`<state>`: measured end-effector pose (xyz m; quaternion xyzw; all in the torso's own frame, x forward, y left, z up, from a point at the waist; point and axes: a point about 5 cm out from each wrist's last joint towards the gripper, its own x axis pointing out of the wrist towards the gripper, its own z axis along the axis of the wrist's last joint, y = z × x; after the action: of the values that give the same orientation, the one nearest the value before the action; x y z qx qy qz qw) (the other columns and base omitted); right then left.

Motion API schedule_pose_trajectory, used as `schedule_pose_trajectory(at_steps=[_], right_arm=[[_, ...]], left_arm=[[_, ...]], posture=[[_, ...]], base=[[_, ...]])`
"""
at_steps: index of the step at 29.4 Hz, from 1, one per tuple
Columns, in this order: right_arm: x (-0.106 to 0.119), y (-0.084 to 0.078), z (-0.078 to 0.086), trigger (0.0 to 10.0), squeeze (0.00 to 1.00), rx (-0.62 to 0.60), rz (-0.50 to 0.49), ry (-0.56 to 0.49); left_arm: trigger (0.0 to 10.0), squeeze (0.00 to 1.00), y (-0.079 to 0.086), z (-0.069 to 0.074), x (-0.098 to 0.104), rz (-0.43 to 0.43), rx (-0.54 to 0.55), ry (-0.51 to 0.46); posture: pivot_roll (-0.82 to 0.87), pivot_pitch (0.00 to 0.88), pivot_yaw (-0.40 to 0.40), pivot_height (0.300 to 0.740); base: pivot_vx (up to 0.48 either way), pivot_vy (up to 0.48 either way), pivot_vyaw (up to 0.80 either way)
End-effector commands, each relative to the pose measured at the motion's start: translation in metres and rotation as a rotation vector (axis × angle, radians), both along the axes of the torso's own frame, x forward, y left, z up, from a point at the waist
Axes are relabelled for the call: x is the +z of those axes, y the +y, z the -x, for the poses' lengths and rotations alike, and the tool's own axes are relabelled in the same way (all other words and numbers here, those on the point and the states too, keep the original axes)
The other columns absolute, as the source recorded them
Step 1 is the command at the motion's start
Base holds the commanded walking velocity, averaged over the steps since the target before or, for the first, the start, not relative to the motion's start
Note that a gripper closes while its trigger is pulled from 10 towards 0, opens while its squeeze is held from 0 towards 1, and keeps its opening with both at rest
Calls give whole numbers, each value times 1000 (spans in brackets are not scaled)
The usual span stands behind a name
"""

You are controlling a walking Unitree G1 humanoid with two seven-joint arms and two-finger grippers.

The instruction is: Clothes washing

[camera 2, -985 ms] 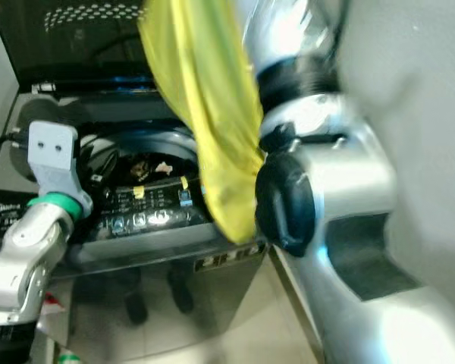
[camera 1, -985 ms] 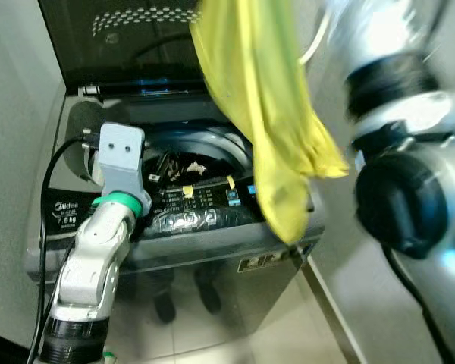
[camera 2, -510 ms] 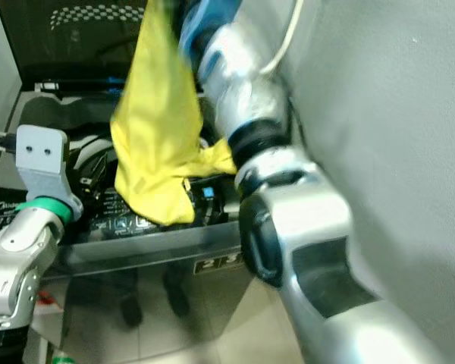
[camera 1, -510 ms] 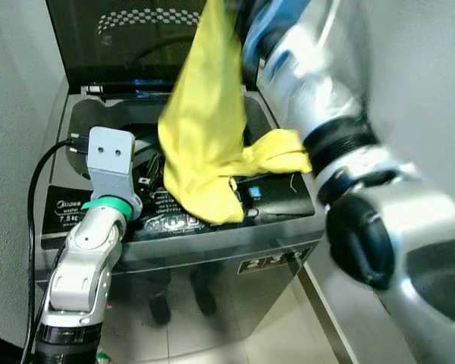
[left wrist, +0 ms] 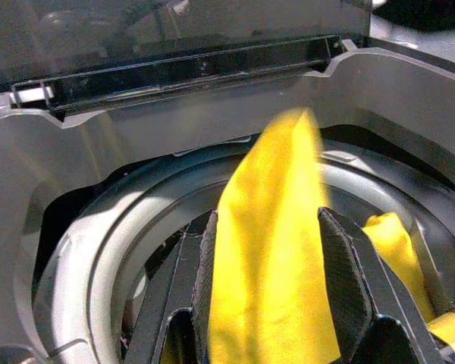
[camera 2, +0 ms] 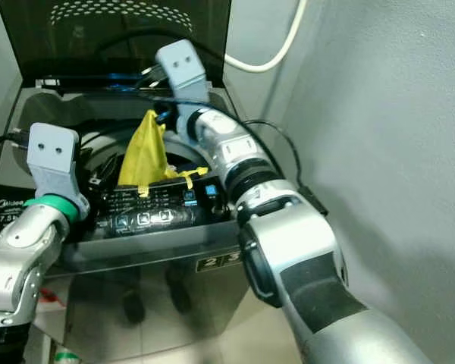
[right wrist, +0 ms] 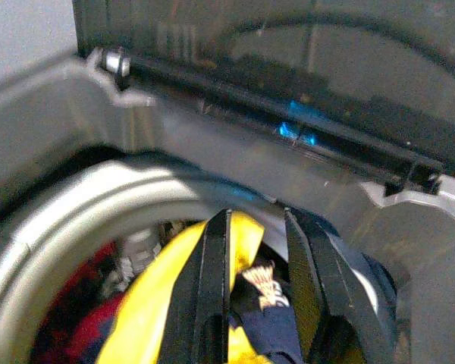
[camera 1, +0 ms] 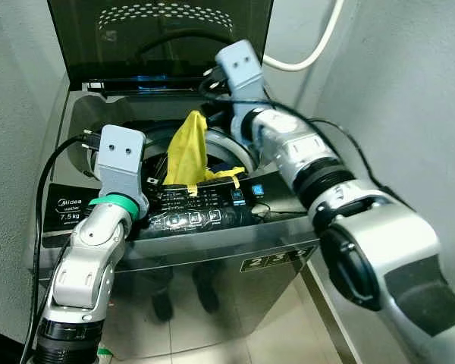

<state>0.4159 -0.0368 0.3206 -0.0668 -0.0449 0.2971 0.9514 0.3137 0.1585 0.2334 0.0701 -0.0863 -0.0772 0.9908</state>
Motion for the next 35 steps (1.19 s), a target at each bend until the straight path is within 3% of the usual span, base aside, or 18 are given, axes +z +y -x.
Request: schedule_pose_trajectory(at_steps=[1, 7, 8, 11, 13, 15, 19, 20, 22, 30, 35], right_arm=[[10, 0, 1, 10000, 0, 28, -38, 16], [16, -6, 1, 10000, 0, 73, -45, 41], [22, -17, 0, 10000, 0, 75, -85, 27], [26, -24, 0, 10000, 0, 73, -115, 14], [3, -52, -6, 10000, 0, -8, -273, 31], [-25, -66, -6, 10000, 0, -70, -351, 68], [-38, -69, -4, 10000, 0, -98, -380, 77], [-51, -73, 2, 10000, 0, -147, -416, 37], [-68, -80, 18, 10000, 0, -236, -396, -70], [-84, -75, 43, 10000, 0, -237, -417, -112], [-91, -63, 64, 10000, 0, -192, -450, -166]], left_arm=[[10000, 0, -2, -1, -2, -7, -11, 17], [10000, 0, -2, -2, -2, -8, -11, 18], [10000, 0, -2, -3, -2, -11, -13, 19], [10000, 0, -2, -4, -1, -13, -14, 19], [10000, 0, -5, -7, -1, -14, -21, 20], [10000, 0, -8, -9, -1, -11, -28, 20], [10000, 0, -10, -9, 0, -9, -31, 19], [10000, 0, -11, -10, 0, -4, -36, 18], [10000, 0, -13, -13, 0, -25, -37, 12], [10000, 0, -18, -14, -1, -6, -45, 9], [10000, 0, -25, -9, -8, -7, -80, 1]], posture=[[193, 42, 10, 740], [192, 40, 16, 740], [185, 38, 33, 740], [185, 38, 33, 740], [164, 39, 53, 740], [163, 38, 57, 740], [161, 40, 63, 740], [156, 39, 68, 740], [140, 36, 76, 740], [120, 36, 76, 740], [115, 30, 74, 740]], base=[[0, 0, 0], [0, 0, 0], [0, 0, 0], [0, 0, 0], [0, 0, 0], [0, 0, 0], [0, 0, 0], [0, 0, 0], [0, 0, 0], [0, 0, 0], [0, 0, 800]])
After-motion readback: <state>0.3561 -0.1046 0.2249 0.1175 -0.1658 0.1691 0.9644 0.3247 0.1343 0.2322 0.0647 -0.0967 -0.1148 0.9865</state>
